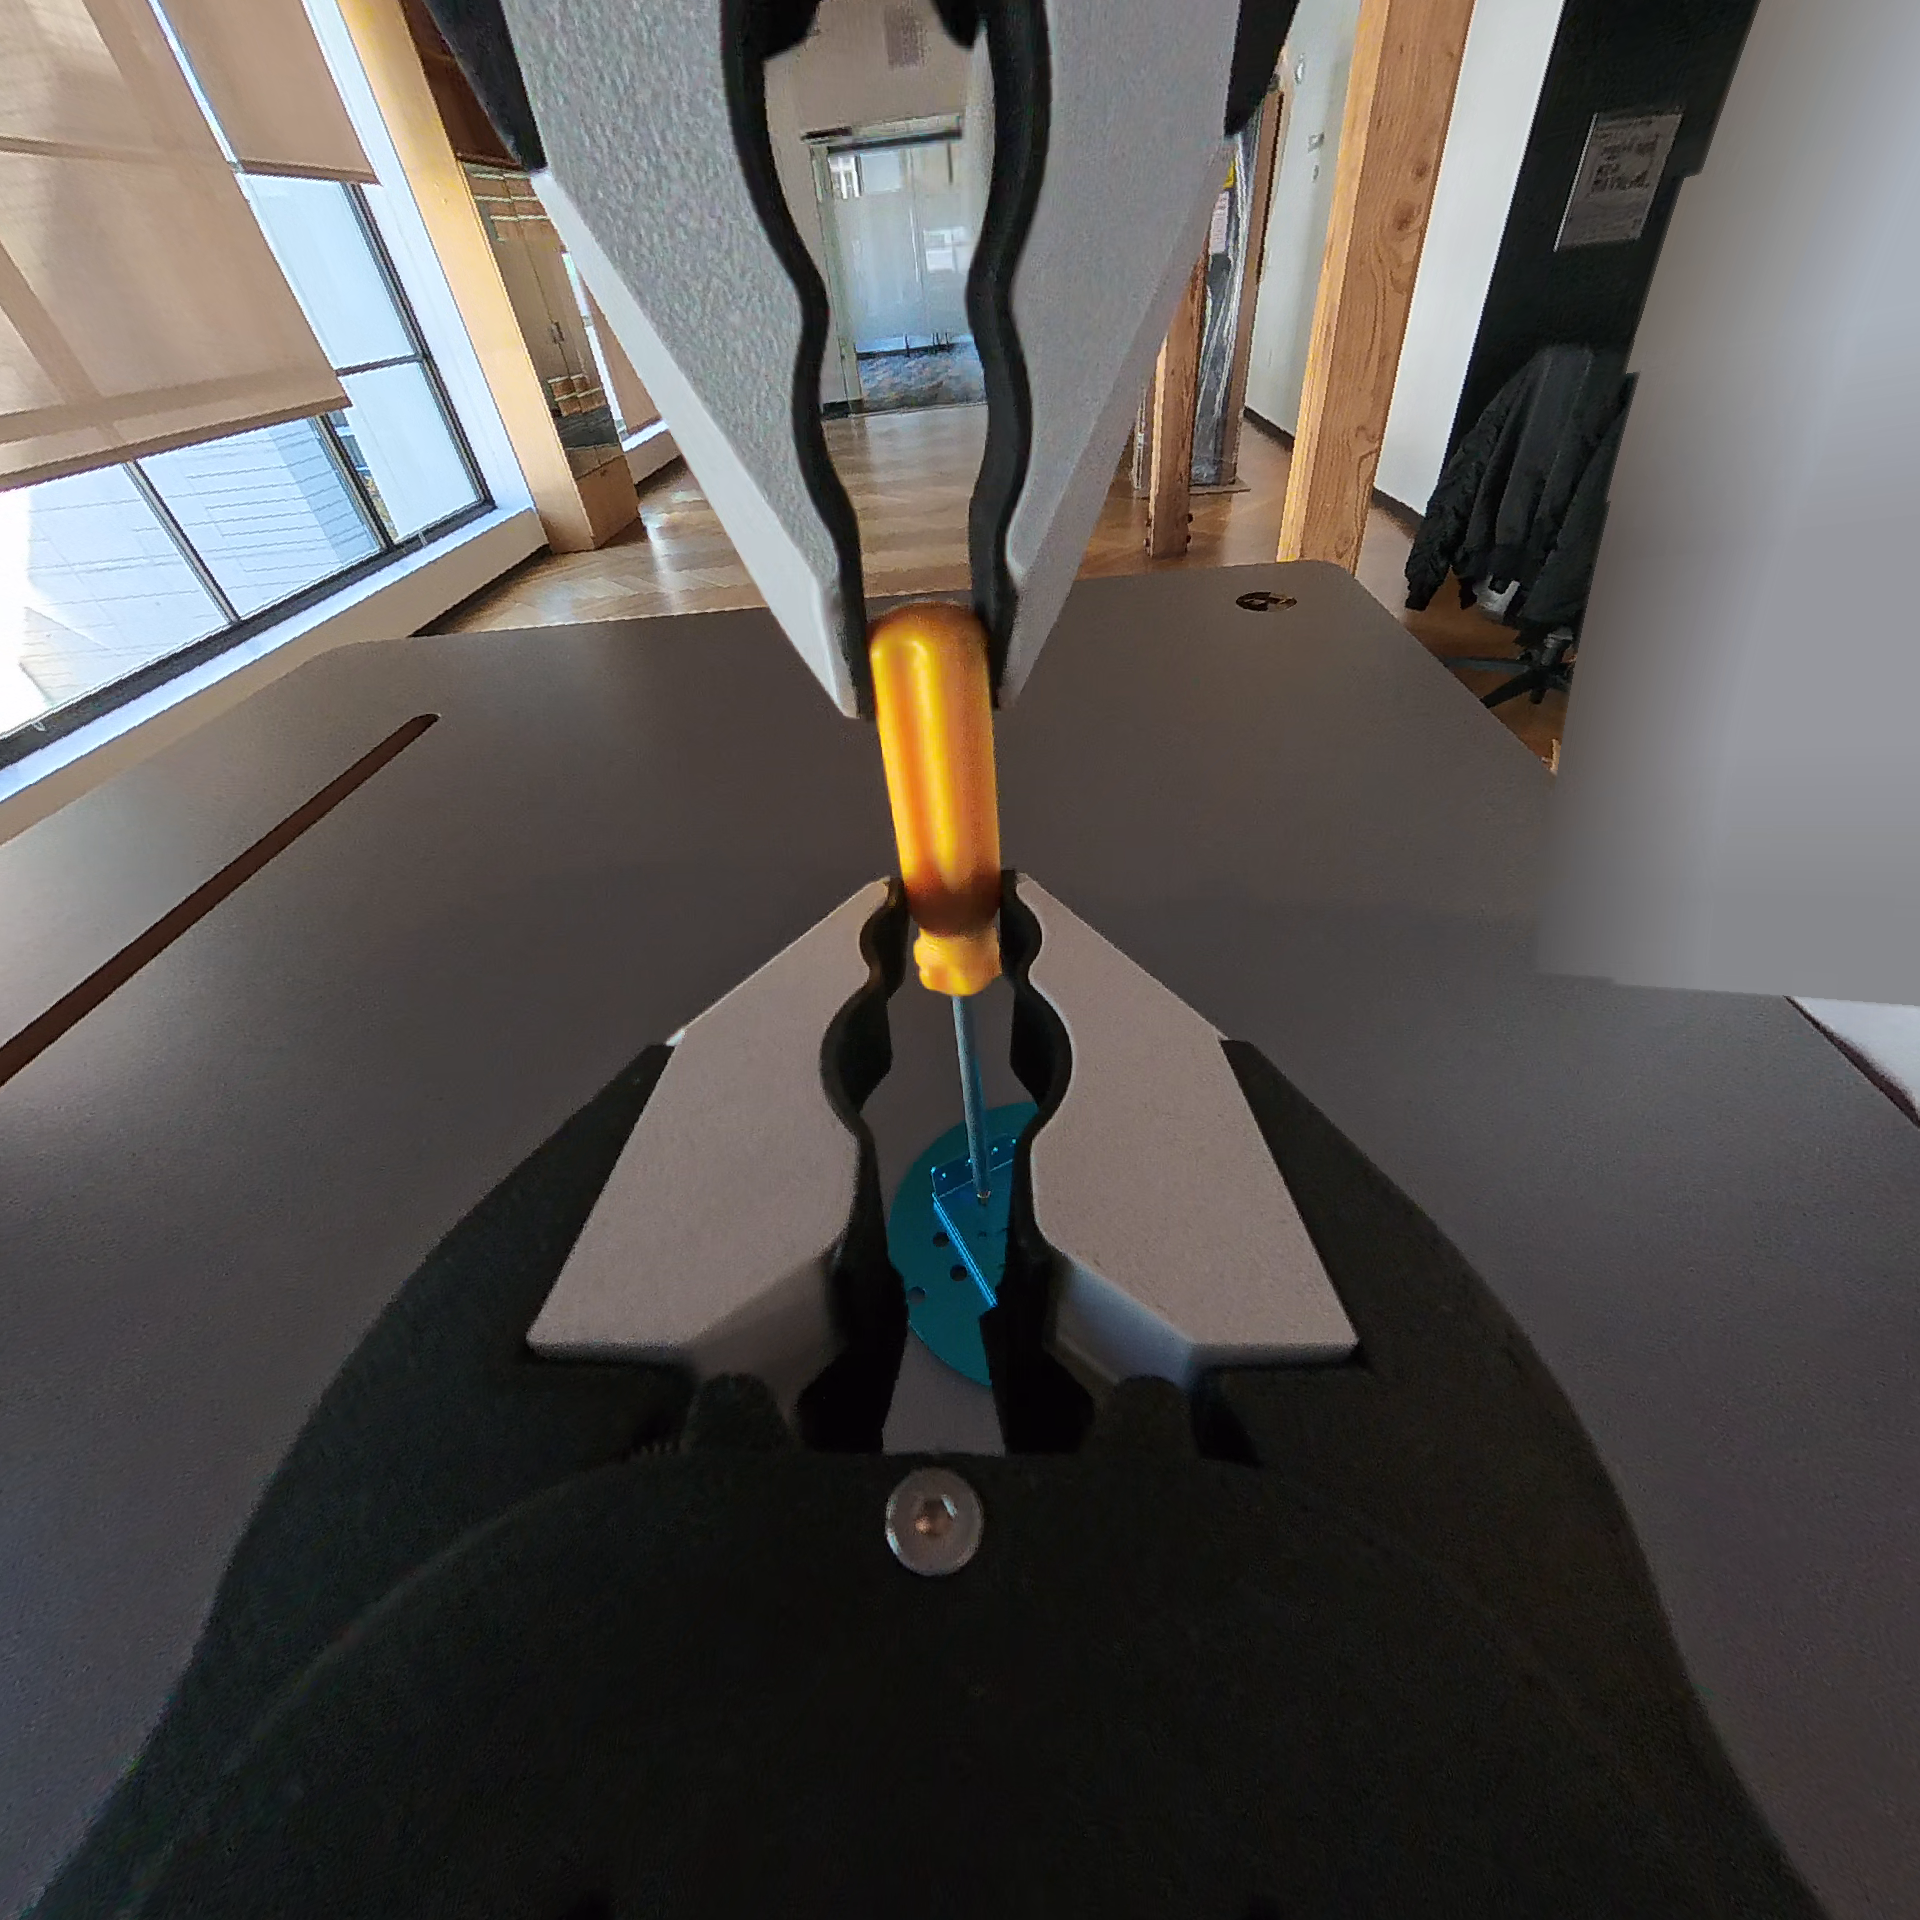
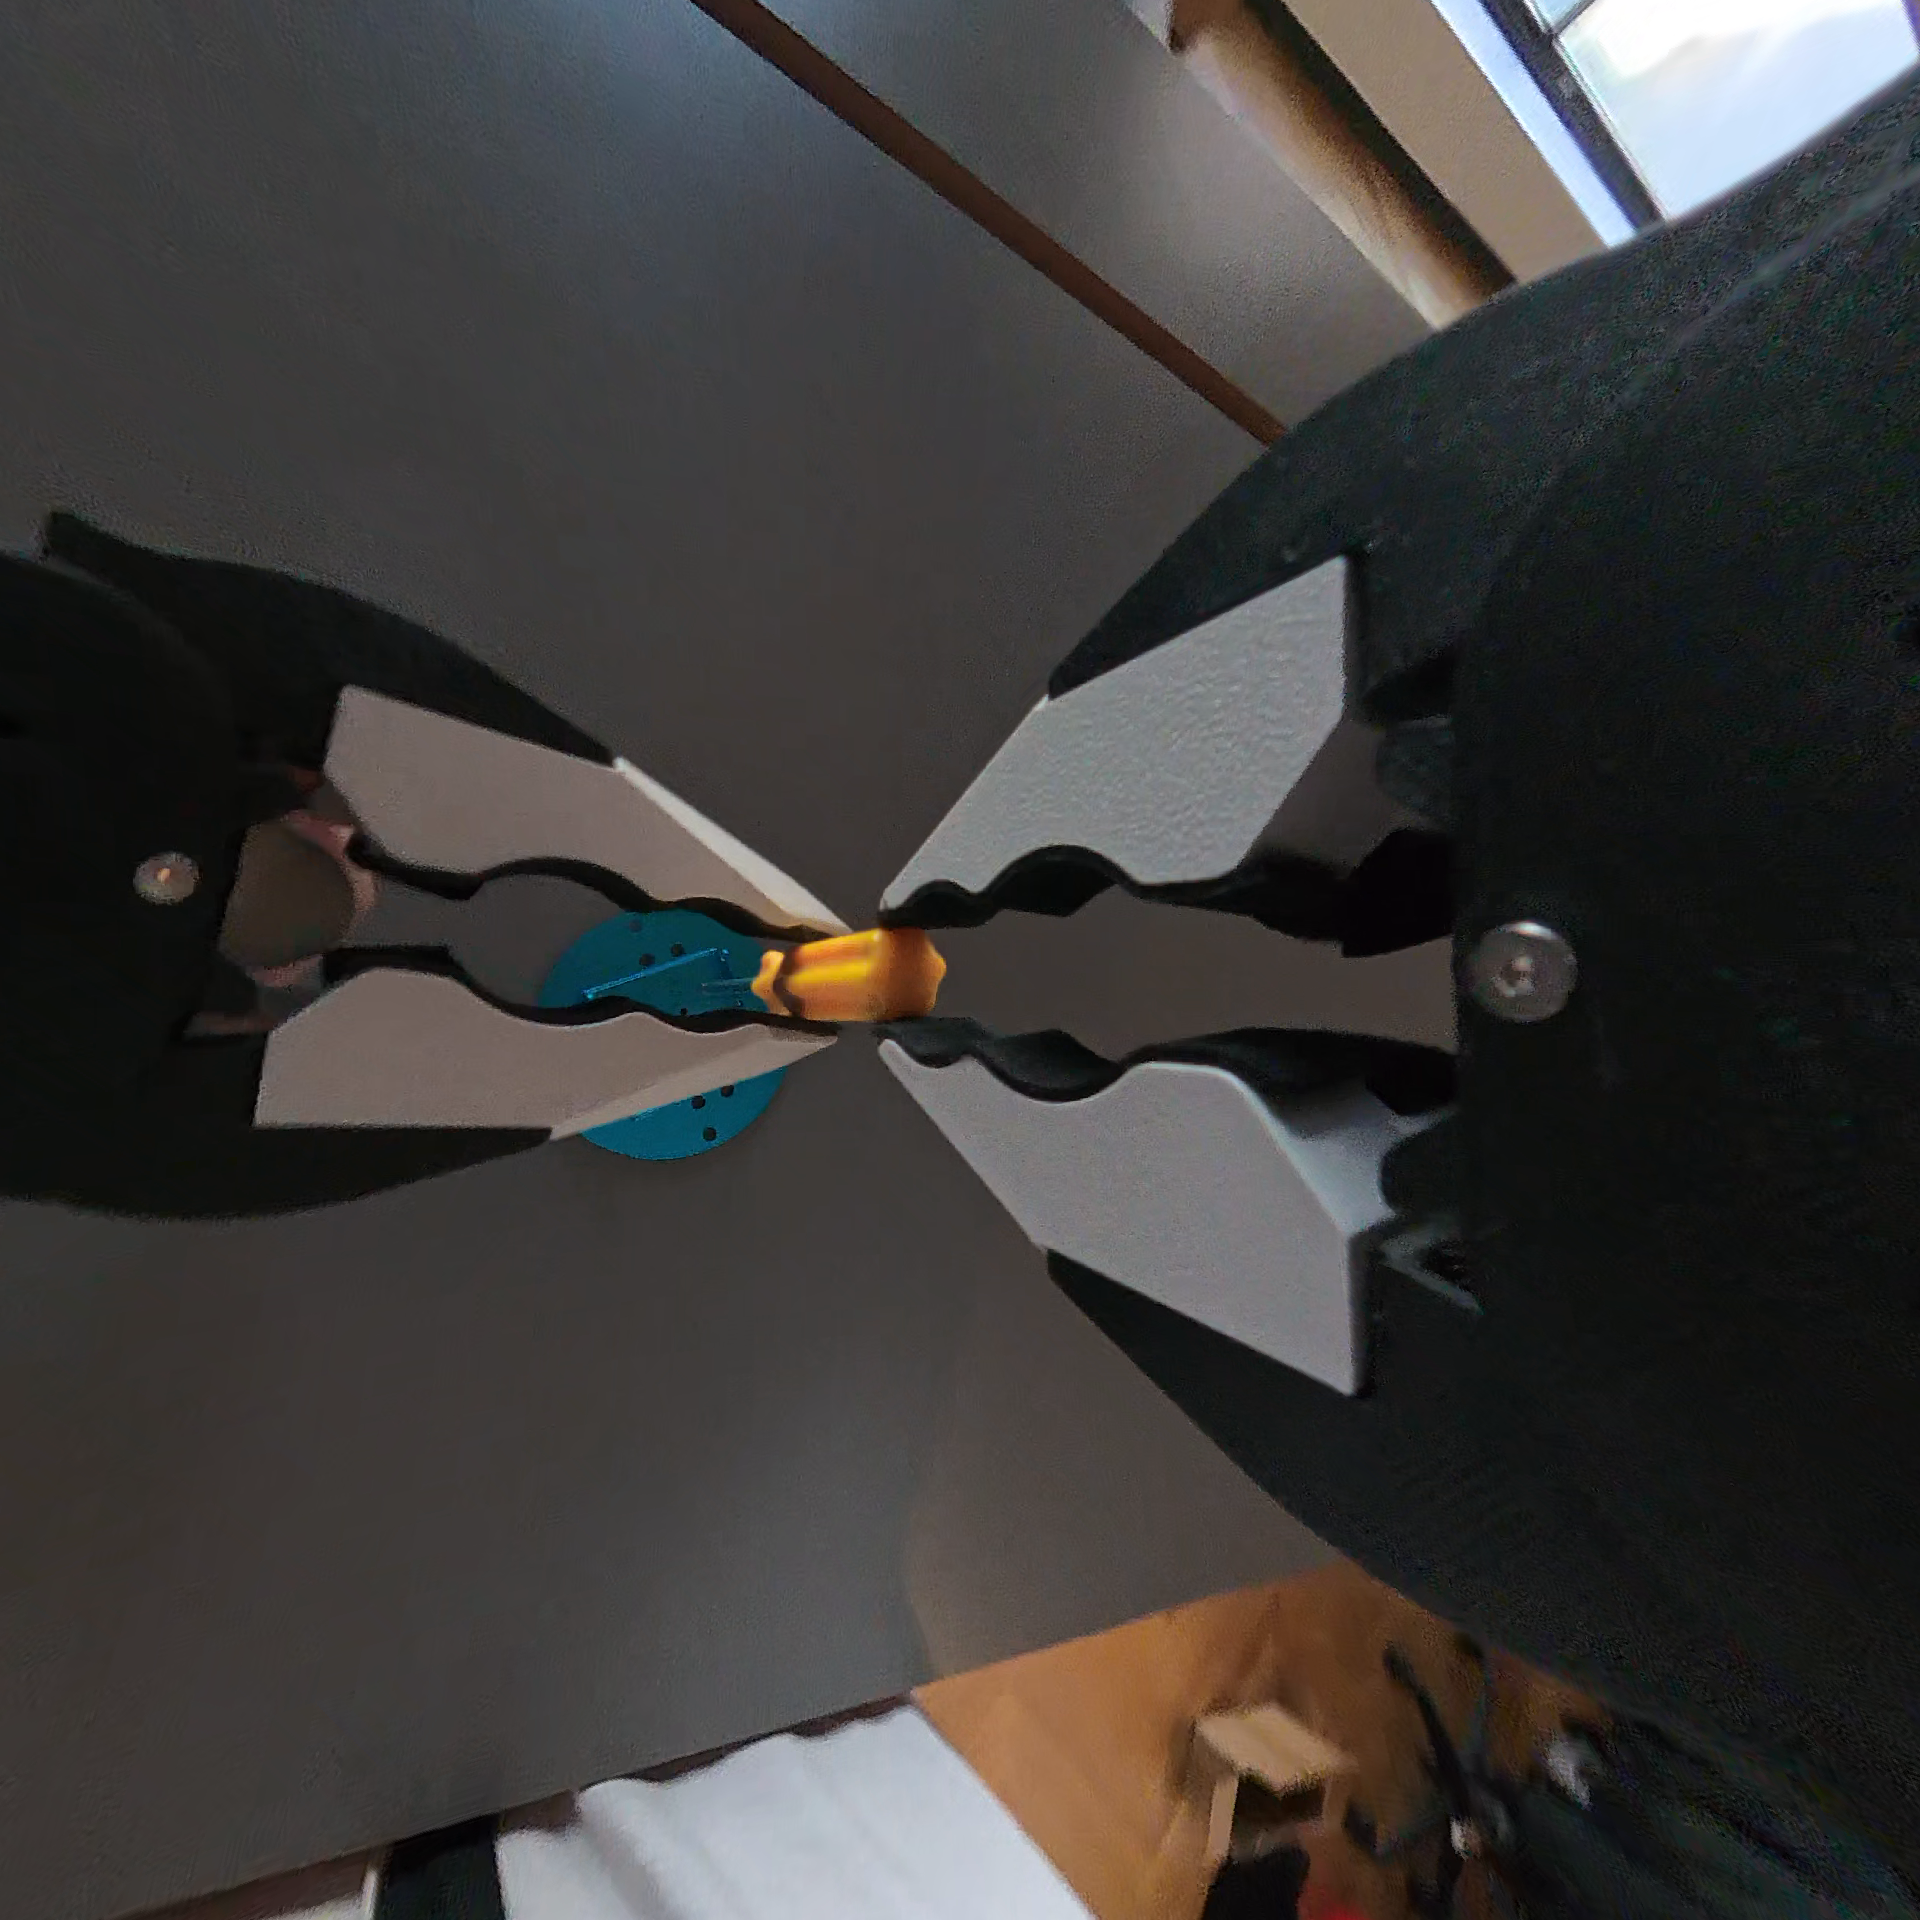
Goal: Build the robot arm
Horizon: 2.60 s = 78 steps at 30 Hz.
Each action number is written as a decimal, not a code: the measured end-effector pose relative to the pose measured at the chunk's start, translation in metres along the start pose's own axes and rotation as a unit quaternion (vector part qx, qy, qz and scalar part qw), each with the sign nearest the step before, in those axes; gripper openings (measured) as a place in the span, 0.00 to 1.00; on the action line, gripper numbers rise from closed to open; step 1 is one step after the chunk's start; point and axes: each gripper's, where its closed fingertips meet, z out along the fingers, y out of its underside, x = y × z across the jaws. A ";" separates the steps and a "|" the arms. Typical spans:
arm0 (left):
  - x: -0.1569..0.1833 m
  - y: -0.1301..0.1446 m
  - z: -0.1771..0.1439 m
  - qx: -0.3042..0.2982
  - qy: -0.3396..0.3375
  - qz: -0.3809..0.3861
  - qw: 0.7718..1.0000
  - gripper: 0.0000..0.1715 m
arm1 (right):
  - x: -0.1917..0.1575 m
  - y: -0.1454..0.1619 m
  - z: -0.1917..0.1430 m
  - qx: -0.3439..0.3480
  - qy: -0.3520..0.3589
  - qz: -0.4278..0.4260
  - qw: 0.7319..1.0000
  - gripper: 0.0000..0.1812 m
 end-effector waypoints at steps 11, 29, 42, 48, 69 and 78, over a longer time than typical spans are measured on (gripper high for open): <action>0.000 0.002 0.001 -0.003 0.003 0.000 1.000 0.09 | -0.002 0.001 0.005 -0.015 -0.015 0.078 0.997 0.16; 0.000 0.003 0.001 -0.006 0.001 -0.002 1.000 0.09 | -0.007 0.004 0.020 -0.011 -0.041 0.232 0.972 0.10; 0.002 0.004 0.003 -0.011 0.007 -0.002 1.000 0.09 | -0.006 0.009 0.016 -0.059 -0.010 0.126 0.990 0.10; -0.002 0.006 0.002 -0.016 -0.004 -0.007 1.000 0.08 | -0.006 0.004 0.017 -0.025 -0.061 0.310 0.948 0.10; -0.002 0.007 0.001 -0.009 0.009 -0.012 1.000 0.08 | -0.007 0.001 0.023 -0.040 -0.084 0.327 0.940 0.10; 0.002 0.007 0.004 -0.009 0.012 -0.007 1.000 0.08 | -0.001 0.003 0.022 -0.037 0.024 -0.058 0.997 0.10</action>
